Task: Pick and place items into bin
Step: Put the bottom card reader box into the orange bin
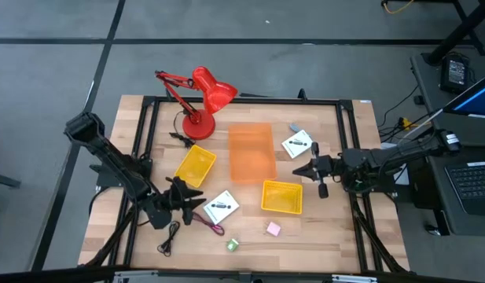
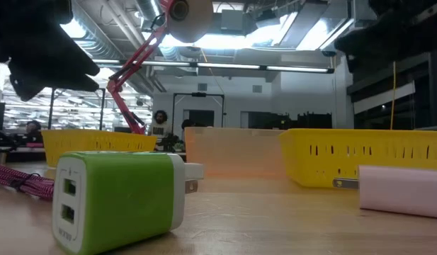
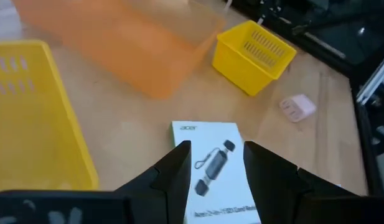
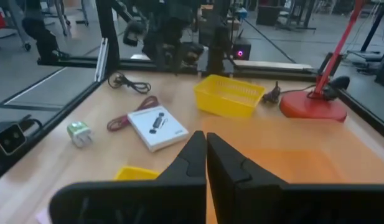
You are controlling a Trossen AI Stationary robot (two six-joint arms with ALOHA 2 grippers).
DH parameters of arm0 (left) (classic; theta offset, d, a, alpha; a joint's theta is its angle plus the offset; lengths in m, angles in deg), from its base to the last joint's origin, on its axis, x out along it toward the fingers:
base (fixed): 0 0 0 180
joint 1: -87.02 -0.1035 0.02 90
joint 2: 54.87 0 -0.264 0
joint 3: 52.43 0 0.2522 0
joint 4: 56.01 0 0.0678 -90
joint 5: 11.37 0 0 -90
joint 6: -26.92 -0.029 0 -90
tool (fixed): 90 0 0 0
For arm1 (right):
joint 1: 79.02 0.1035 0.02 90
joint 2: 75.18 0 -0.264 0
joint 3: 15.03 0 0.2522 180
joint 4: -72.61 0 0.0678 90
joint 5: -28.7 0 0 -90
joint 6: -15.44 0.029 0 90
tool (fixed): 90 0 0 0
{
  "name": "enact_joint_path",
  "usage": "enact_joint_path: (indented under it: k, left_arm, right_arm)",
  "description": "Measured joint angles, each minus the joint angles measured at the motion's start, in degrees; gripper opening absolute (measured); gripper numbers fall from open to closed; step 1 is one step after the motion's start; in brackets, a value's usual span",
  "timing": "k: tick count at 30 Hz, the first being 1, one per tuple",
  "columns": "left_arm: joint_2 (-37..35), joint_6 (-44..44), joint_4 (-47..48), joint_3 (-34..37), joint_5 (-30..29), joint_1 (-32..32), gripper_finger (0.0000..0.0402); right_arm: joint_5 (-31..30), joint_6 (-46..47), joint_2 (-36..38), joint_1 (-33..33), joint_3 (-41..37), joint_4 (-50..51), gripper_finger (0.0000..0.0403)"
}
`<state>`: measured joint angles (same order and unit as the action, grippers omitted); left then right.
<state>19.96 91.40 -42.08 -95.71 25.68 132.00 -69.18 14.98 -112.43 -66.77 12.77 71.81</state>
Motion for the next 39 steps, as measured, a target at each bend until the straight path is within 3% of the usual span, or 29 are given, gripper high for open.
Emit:
enact_joint_path:
  k: [13,20,25,34,39]
  left_arm:
    - [0.0,-1.2,-0.4,0.0,0.5,-0.4,0.0143]
    - [0.0,-7.9,-1.2,0.0,3.4,-0.4,0.0143]
    - [-1.0,-11.4,-3.4,0.0,10.3,-0.4,0.0143]
    - [-3.0,-16.3,-3.4,0.0,15.3,-0.3,0.0143]
    - [-4.0,-18.4,-2.6,0.0,19.0,1.1,0.0143]
  right_arm:
    - [0.6,-1.1,-23.9,0.0,13.9,-1.3,0.0000]
    - [9.0,1.5,-39.6,0.5,19.5,-11.5,0.0000]
    - [9.1,1.7,-49.7,1.8,30.1,-1.0,0.0000]
    - [9.1,1.8,-66.5,3.1,47.0,10.5,0.0000]
    - [9.0,5.3,-73.9,3.3,57.8,22.6,0.0000]
